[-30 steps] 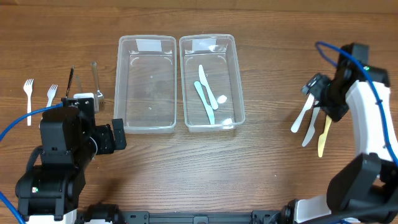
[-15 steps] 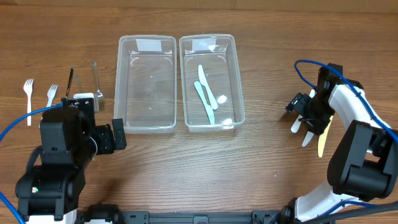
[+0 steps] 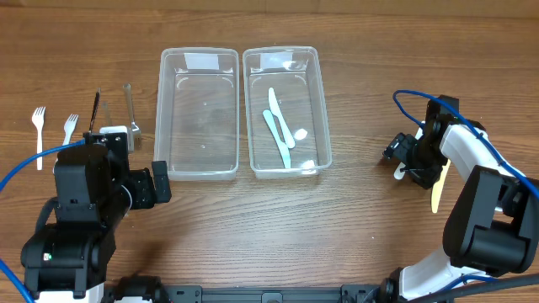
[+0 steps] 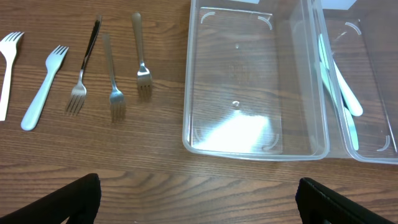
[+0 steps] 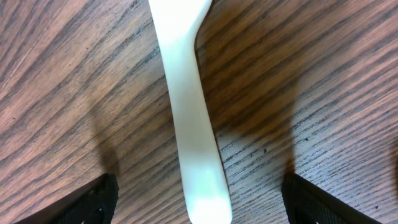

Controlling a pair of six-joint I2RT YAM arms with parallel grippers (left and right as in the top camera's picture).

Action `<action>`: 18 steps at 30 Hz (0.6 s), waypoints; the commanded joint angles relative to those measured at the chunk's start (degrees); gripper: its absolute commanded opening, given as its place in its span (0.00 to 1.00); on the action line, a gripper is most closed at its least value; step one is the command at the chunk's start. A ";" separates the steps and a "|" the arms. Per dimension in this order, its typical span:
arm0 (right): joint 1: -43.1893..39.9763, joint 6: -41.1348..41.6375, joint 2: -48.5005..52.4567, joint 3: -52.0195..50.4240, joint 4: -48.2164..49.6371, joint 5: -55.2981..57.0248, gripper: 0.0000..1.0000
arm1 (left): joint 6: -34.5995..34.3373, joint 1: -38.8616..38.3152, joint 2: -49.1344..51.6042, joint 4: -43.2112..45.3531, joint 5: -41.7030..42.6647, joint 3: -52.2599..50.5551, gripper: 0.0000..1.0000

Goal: Pack container
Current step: 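Move the right gripper back and grasp another white knife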

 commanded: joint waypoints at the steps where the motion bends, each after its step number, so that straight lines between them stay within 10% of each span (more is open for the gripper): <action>1: -0.02 -1.29 1.81 -2.45 1.05 -1.88 0.84 | -0.76 0.26 -0.17 0.07 0.68 1.31 1.00; 13: -0.02 -2.97 1.81 -2.45 2.93 -2.78 0.34 | -0.76 0.26 -0.17 0.11 0.68 1.31 1.00; 18: -0.02 -2.97 1.81 -2.45 3.08 -2.78 0.30 | -0.76 0.26 -0.17 0.11 0.68 1.31 1.00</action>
